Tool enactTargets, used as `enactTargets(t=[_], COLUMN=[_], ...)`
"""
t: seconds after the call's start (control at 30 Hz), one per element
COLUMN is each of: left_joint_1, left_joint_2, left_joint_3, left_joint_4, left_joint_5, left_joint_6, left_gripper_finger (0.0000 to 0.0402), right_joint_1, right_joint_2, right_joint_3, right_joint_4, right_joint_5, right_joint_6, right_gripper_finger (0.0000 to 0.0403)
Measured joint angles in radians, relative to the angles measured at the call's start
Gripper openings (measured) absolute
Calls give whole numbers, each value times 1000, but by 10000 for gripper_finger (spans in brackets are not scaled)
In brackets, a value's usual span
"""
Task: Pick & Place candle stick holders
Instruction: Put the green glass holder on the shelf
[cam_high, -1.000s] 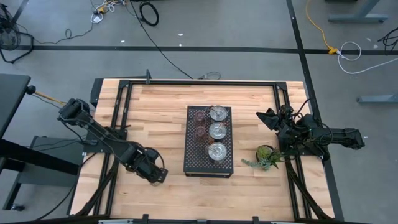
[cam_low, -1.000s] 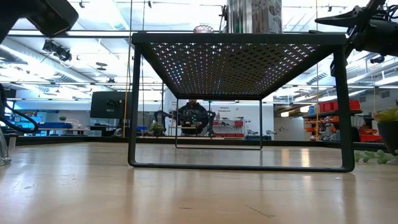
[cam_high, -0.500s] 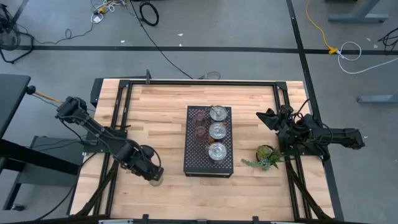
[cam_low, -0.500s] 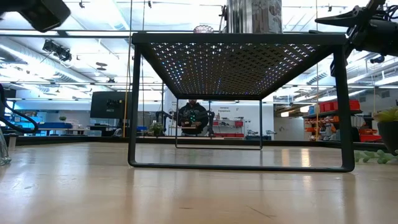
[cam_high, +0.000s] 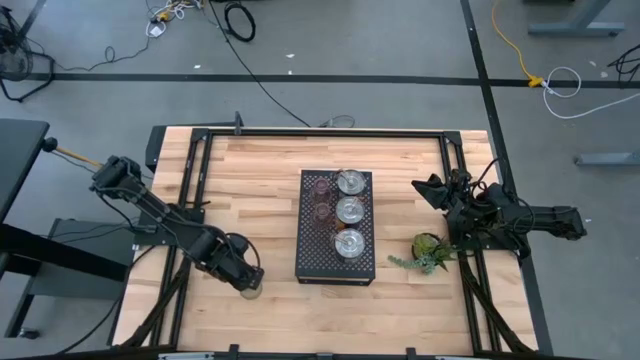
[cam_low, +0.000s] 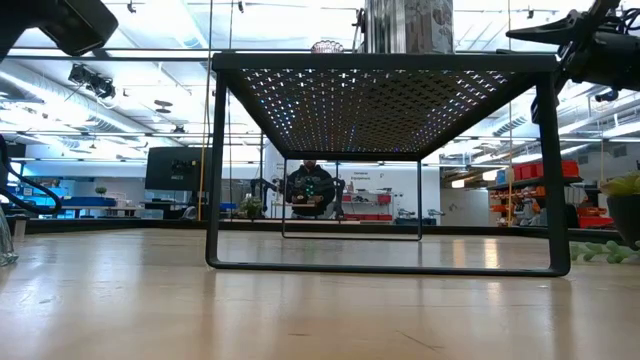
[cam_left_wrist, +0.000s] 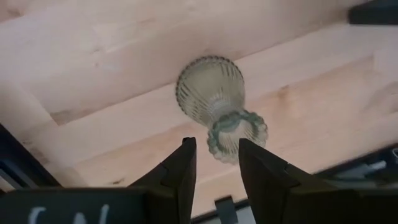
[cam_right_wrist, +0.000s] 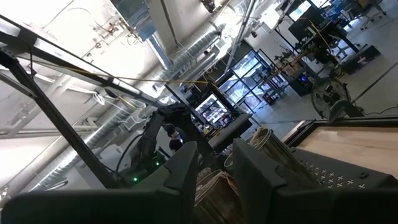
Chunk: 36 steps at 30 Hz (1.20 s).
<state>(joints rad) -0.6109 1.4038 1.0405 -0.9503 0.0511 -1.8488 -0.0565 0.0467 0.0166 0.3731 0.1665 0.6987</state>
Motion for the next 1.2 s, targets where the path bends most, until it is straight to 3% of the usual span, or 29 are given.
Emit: enactTargets(t=[0.5,0.7,0.9,1.07,1.2], left_joint_1=[-4,3,16,45,86], left_joint_2=[120,121,107,66,61], left_joint_3=[0,2,8,104,267], left_joint_4=[59,60,60,-12,-209], left_joint_5=[40,57,99,84,77], left_joint_6=[33,50,62,110,199], left_gripper_finger=[122,29,28,23,23], right_joint_1=[0,0,0,0,0], right_joint_2=[0,0,0,0,0], right_joint_3=[0,0,0,0,0], right_joint_4=[-22,-25,-25,-26,-31], right_joint_5=[9,9,8,8,6], right_joint_6=[-7,-7,-7,-7,-6], right_gripper_finger=[100,100,100,100,100])
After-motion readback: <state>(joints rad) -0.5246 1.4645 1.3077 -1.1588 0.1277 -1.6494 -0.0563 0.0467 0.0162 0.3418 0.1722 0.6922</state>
